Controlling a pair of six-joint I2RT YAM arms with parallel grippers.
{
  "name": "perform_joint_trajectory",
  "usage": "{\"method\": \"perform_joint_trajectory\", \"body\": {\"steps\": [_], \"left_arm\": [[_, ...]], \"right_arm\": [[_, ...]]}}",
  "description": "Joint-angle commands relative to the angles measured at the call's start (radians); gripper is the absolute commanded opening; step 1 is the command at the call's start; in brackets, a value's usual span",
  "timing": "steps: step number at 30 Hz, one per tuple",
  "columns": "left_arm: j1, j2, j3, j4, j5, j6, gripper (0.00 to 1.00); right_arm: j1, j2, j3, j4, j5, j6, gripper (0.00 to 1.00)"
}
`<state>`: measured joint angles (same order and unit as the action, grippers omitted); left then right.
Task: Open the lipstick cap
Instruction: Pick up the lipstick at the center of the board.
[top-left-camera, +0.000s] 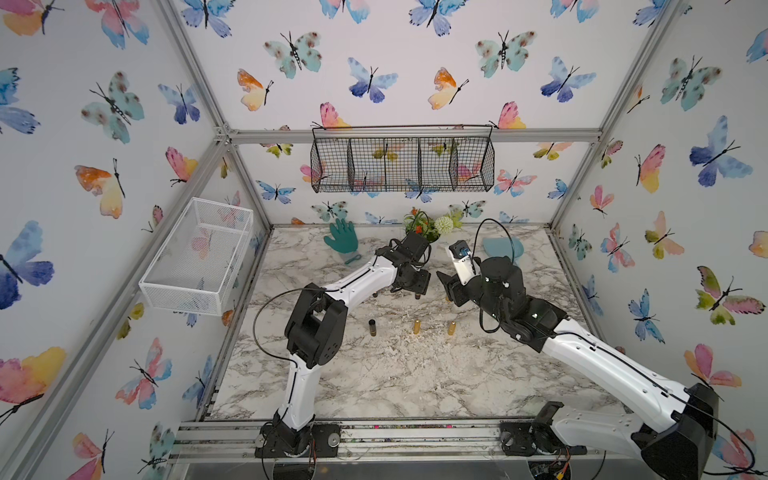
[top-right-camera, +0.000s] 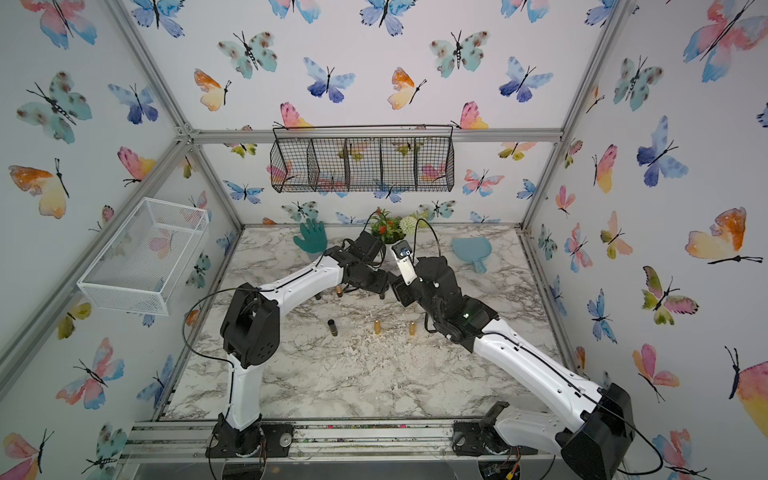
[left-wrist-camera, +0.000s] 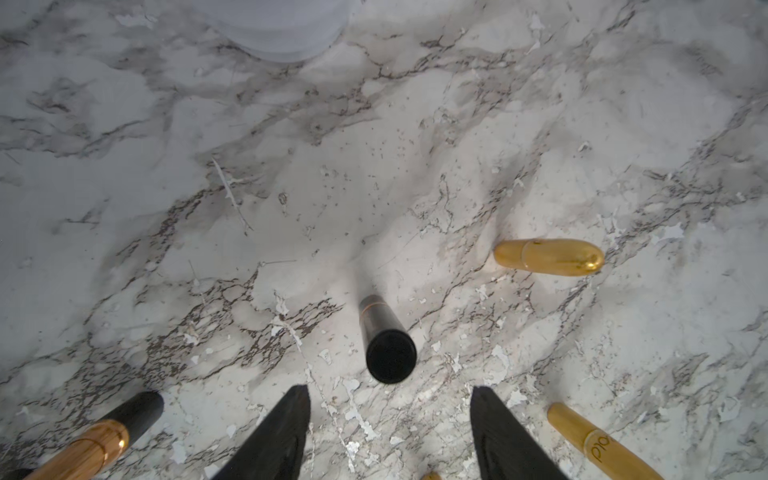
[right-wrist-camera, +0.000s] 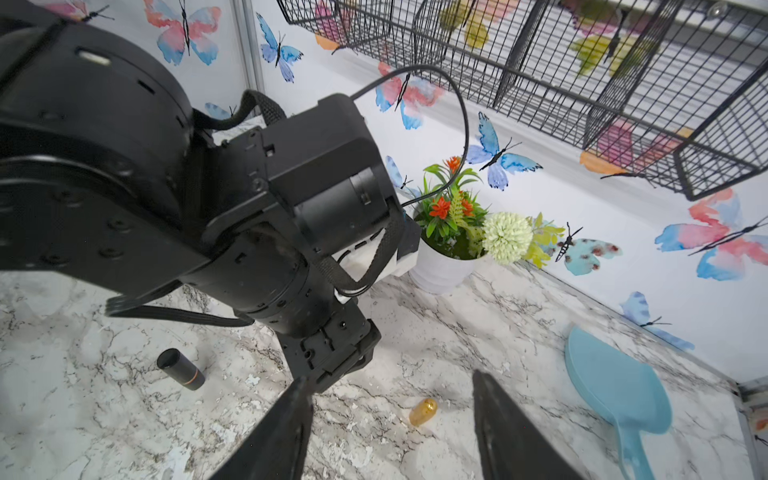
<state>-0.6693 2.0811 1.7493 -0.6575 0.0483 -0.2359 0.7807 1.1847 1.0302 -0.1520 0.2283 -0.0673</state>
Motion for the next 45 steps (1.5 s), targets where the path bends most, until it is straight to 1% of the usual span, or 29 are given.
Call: {"method": "perform_joint_trajectory", "body": {"steps": [1, 5, 7, 14, 18, 24, 27, 32, 36, 41, 44, 45], "left_arm": [[-0.001, 0.040, 0.039, -0.022, 0.010, 0.022, 0.64], [-0.003, 0.066, 0.044, -0.014, -0.003, 0.017, 0.64], [-0.001, 0.078, 0.050, -0.005, -0.005, 0.017, 0.62], [-0.003, 0.114, 0.093, -0.004, -0.002, 0.025, 0.50], [-0.003, 0.118, 0.095, -0.003, -0.001, 0.026, 0.41], [-0.003, 0.144, 0.108, -0.003, -0.015, 0.033, 0.38], [-0.003, 0.147, 0.109, 0.000, -0.016, 0.035, 0.35], [-0.003, 0.149, 0.115, 0.003, -0.013, 0.043, 0.25], [-0.003, 0.120, 0.103, 0.001, -0.014, 0.041, 0.18], [0.010, 0.024, 0.128, -0.053, 0.015, 0.033, 0.10], [0.044, -0.070, 0.156, -0.119, 0.076, 0.031, 0.07], [0.065, -0.114, 0.155, -0.136, 0.120, 0.028, 0.06]], "right_arm": [[0.005, 0.000, -0.014, -0.038, 0.019, 0.015, 0.63], [0.005, 0.006, -0.016, -0.047, 0.011, 0.017, 0.63], [0.005, 0.006, -0.026, -0.043, 0.007, 0.023, 0.63], [0.005, 0.004, -0.039, -0.033, 0.008, 0.024, 0.62], [0.005, 0.007, -0.040, -0.031, 0.008, 0.018, 0.62], [0.005, 0.019, -0.034, -0.032, 0.002, 0.015, 0.62], [0.005, 0.017, -0.034, -0.035, 0.003, 0.015, 0.62], [0.005, 0.011, -0.039, -0.034, 0.008, 0.017, 0.62], [0.005, 0.006, -0.047, -0.033, 0.011, 0.017, 0.62], [0.005, 0.010, -0.058, -0.027, 0.002, 0.011, 0.61], [0.005, 0.033, -0.054, -0.017, -0.030, 0.009, 0.60], [0.005, 0.047, -0.053, -0.009, -0.042, 0.006, 0.61]]}}
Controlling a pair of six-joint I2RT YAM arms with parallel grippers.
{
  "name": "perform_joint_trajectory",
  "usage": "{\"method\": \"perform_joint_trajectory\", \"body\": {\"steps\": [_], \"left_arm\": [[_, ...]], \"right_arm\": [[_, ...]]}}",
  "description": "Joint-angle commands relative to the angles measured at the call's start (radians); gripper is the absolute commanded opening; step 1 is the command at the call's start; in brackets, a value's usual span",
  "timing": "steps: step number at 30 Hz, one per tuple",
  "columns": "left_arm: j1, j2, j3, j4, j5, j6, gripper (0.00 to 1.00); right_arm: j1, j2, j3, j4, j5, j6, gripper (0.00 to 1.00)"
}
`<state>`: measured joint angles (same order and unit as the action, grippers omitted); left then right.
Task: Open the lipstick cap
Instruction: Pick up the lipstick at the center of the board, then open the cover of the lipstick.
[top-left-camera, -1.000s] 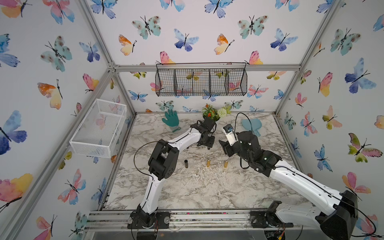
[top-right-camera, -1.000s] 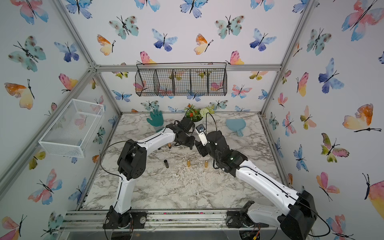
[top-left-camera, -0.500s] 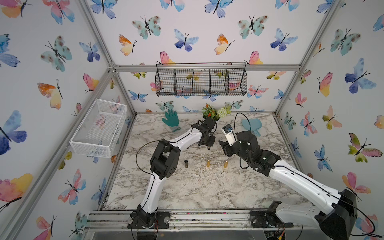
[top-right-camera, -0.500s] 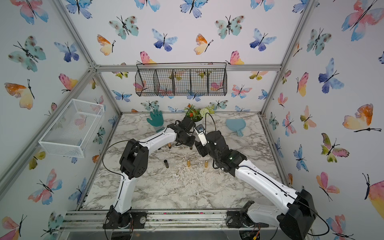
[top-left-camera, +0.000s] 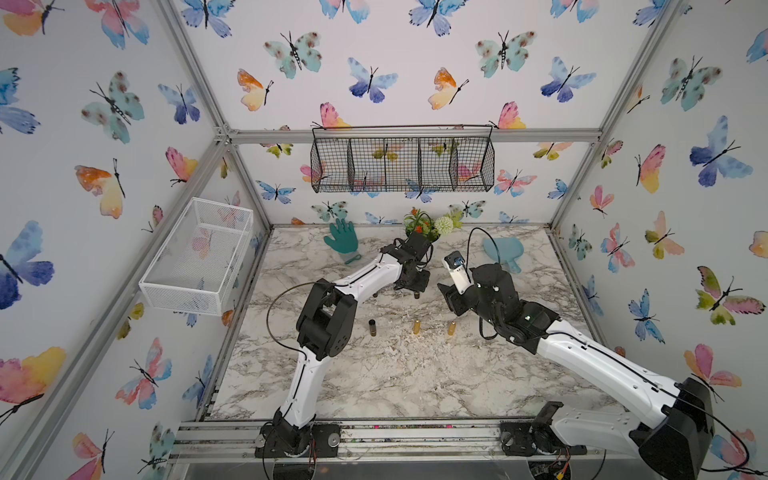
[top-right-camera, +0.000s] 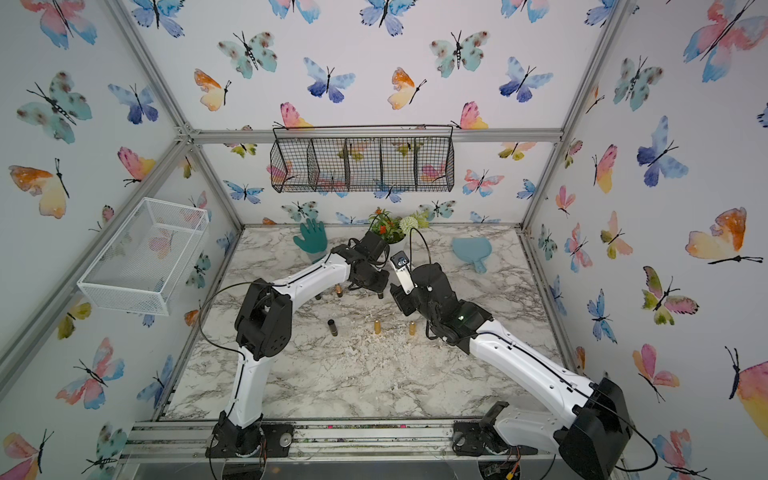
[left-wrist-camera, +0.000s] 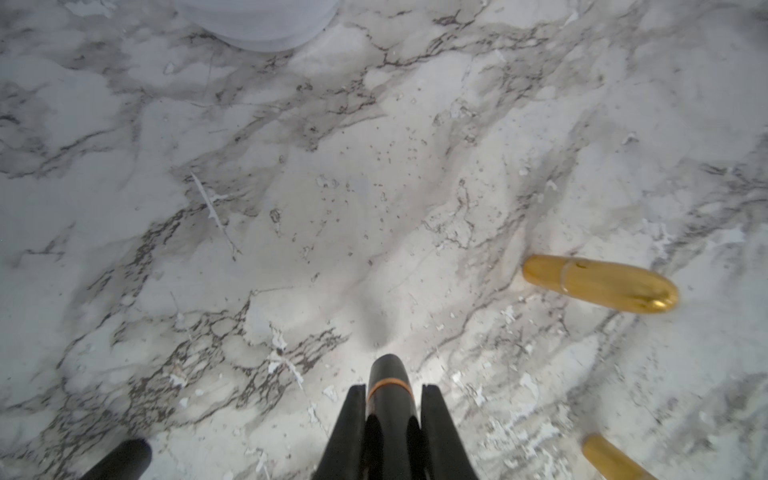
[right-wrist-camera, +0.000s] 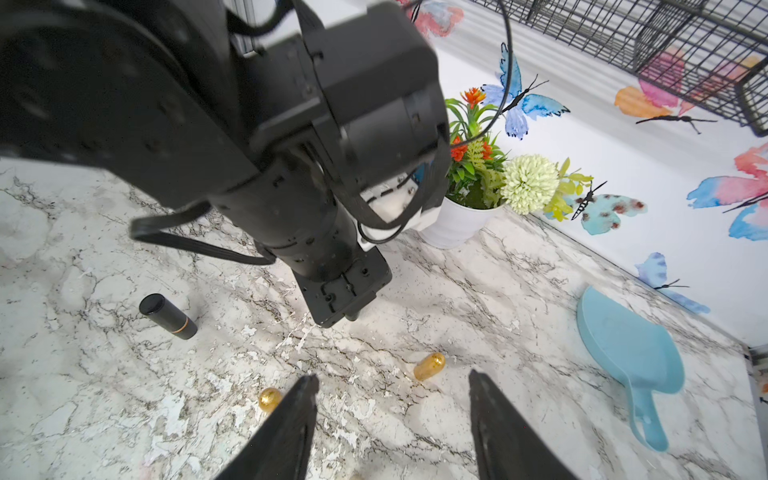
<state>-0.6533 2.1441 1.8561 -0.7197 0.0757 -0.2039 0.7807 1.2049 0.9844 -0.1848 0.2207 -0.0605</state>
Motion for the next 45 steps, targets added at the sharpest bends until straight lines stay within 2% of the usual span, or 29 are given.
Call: {"method": "perform_joint_trajectory", "body": {"steps": [1, 6, 9, 12, 19, 36, 38, 42, 45], "left_arm": [[0.070, -0.213, 0.041, -0.087, 0.132, -0.007, 0.06], [0.187, -0.388, -0.072, -0.108, 0.347, -0.031, 0.04], [0.240, -0.469, -0.146, -0.108, 0.438, -0.043, 0.04], [0.279, -0.526, -0.204, -0.108, 0.492, -0.048, 0.04], [0.329, -0.593, -0.284, -0.115, 0.530, -0.036, 0.04], [0.343, -0.572, -0.311, -0.121, 0.618, -0.005, 0.04], [0.344, -0.572, -0.311, -0.122, 0.627, -0.005, 0.04], [0.343, -0.570, -0.308, -0.122, 0.612, -0.003, 0.02], [0.343, -0.560, -0.305, -0.127, 0.601, -0.001, 0.01]], "right_arm": [[0.005, 0.042, -0.006, 0.033, -0.043, -0.003, 0.61], [0.005, 0.166, 0.054, 0.077, -0.114, -0.024, 0.64], [0.005, 0.221, 0.070, 0.173, -0.204, -0.033, 0.64], [0.005, 0.288, 0.125, 0.194, -0.263, -0.046, 0.64], [0.005, 0.372, 0.205, 0.223, -0.459, -0.070, 0.63], [0.005, 0.507, 0.331, 0.203, -0.555, -0.088, 0.62], [0.005, 0.522, 0.346, 0.200, -0.567, -0.090, 0.57], [0.005, 0.534, 0.361, 0.183, -0.578, -0.102, 0.34], [0.005, 0.513, 0.346, 0.177, -0.563, -0.118, 0.23]]}}
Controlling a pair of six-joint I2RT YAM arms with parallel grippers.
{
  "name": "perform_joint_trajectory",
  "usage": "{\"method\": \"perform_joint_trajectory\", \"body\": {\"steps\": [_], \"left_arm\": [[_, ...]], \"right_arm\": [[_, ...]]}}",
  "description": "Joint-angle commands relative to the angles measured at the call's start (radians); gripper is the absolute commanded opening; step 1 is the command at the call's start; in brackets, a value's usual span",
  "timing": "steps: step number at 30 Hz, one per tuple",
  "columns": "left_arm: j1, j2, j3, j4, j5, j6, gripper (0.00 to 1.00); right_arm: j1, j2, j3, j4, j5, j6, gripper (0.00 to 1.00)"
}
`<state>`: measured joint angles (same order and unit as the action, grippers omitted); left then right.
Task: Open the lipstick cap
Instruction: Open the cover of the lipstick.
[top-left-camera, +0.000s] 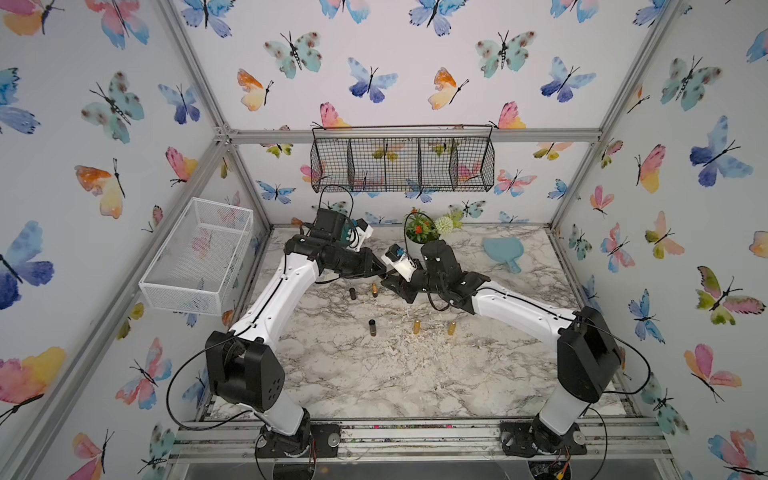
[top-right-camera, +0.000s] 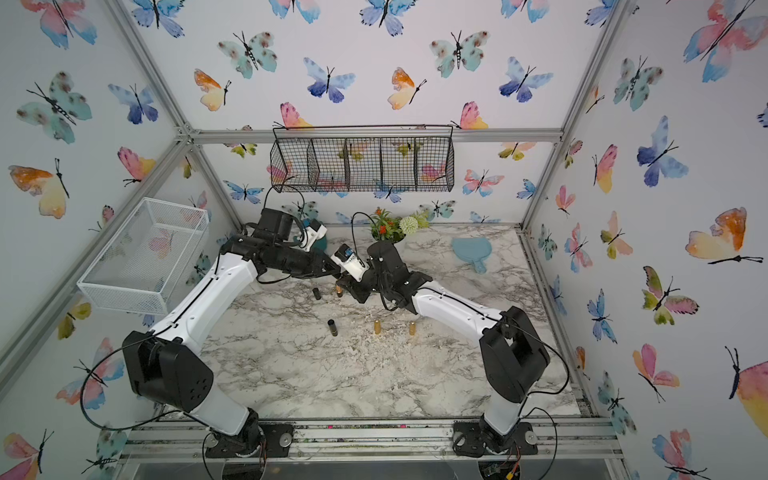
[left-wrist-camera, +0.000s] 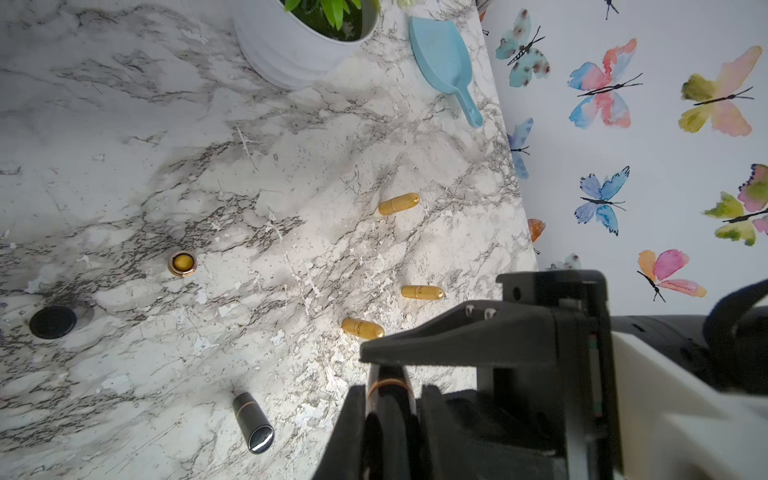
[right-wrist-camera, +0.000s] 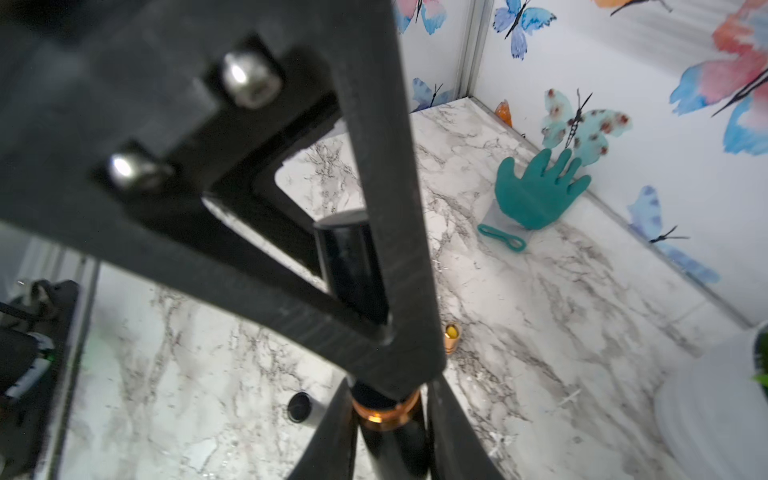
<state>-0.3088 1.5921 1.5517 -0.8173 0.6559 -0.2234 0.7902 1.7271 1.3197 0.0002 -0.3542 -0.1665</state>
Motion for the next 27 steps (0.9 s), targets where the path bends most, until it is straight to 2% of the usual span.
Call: {"method": "perform_joint_trajectory", "body": {"steps": [1, 4, 10, 19, 21, 23, 27], "left_arm": [[0.000, -0.004, 0.004, -0.031, 0.019, 0.017, 0.00], [0.007, 0.006, 0.019, -0.035, 0.008, 0.018, 0.00], [0.070, 0.024, 0.065, -0.036, 0.011, 0.001, 0.00], [0.098, 0.062, 0.154, -0.059, -0.039, 0.005, 0.00], [0.074, 0.081, 0.159, -0.058, -0.094, 0.001, 0.00], [0.011, 0.113, 0.165, -0.043, -0.233, 0.004, 0.00], [-0.132, 0.212, 0.194, 0.018, -0.428, -0.023, 0.01]], "right_arm": [[-0.005, -0.015, 0.009, -0.017, 0.022, -0.017, 0.21], [-0.005, -0.035, -0.008, -0.050, 0.064, -0.039, 0.12], [-0.005, -0.100, -0.105, -0.086, 0.158, -0.045, 0.09], [-0.005, -0.162, -0.189, -0.127, 0.266, -0.038, 0.07], [-0.005, -0.195, -0.204, -0.118, 0.273, -0.032, 0.07], [-0.005, -0.236, -0.208, -0.119, 0.284, -0.025, 0.07], [-0.005, -0.311, -0.197, -0.153, 0.332, -0.021, 0.08]]}}
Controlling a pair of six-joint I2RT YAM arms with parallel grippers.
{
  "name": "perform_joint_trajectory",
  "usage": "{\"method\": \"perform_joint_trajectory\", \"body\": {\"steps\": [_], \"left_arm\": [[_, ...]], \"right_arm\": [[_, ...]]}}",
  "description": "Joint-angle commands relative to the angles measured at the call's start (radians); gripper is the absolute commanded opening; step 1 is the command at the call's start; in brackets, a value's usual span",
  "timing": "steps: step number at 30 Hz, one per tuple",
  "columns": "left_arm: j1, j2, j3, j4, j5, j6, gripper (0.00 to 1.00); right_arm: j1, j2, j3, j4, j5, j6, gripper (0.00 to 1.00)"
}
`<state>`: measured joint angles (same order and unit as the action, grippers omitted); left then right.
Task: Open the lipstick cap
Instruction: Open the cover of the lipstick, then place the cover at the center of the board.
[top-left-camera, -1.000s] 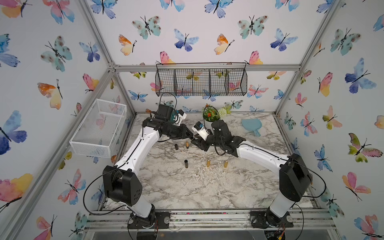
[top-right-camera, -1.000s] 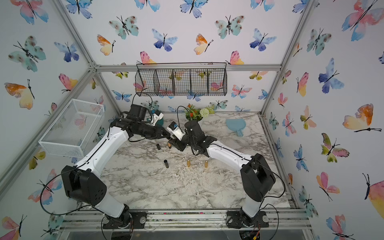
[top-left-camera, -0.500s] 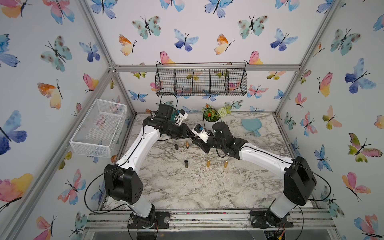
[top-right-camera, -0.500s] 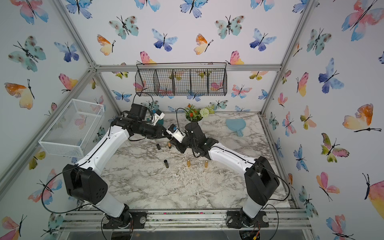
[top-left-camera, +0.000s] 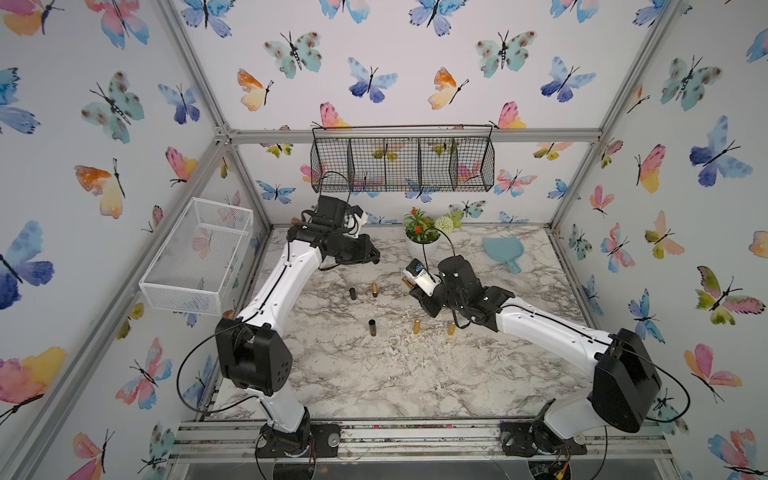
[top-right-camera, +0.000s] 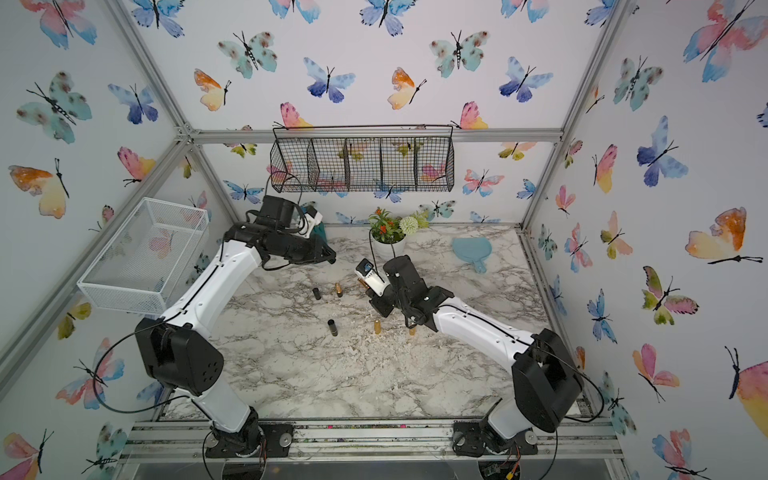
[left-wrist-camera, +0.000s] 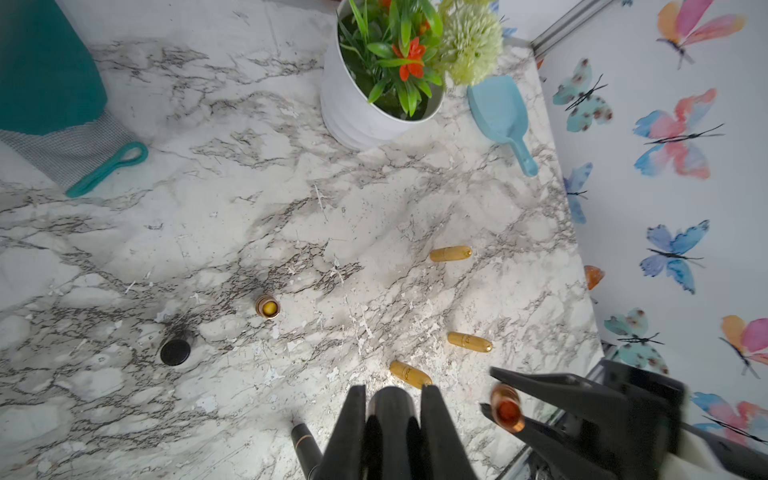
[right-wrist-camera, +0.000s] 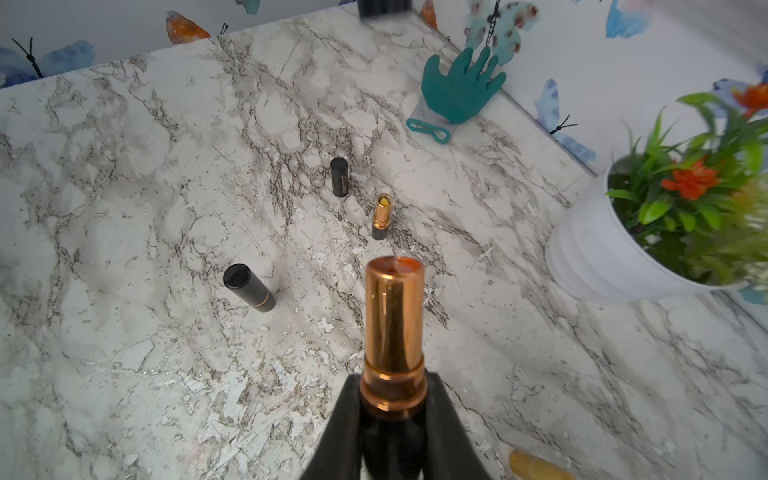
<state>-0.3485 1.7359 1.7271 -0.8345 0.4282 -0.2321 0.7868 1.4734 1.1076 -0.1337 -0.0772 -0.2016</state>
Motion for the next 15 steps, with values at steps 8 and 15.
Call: {"method": "perform_joint_trajectory", "body": {"steps": [8, 15], "left_arm": [[-0.248, 0.288, 0.004, 0.184, -0.497, -0.064, 0.10], [-0.251, 0.399, -0.034, 0.234, -0.517, -0.077, 0.13]], "right_arm": [[-0.001, -0.192, 0.000, -0.082, 0.114, 0.022, 0.10], [-0.001, -0.253, -0.055, -0.086, 0.144, 0.040, 0.11]]}}
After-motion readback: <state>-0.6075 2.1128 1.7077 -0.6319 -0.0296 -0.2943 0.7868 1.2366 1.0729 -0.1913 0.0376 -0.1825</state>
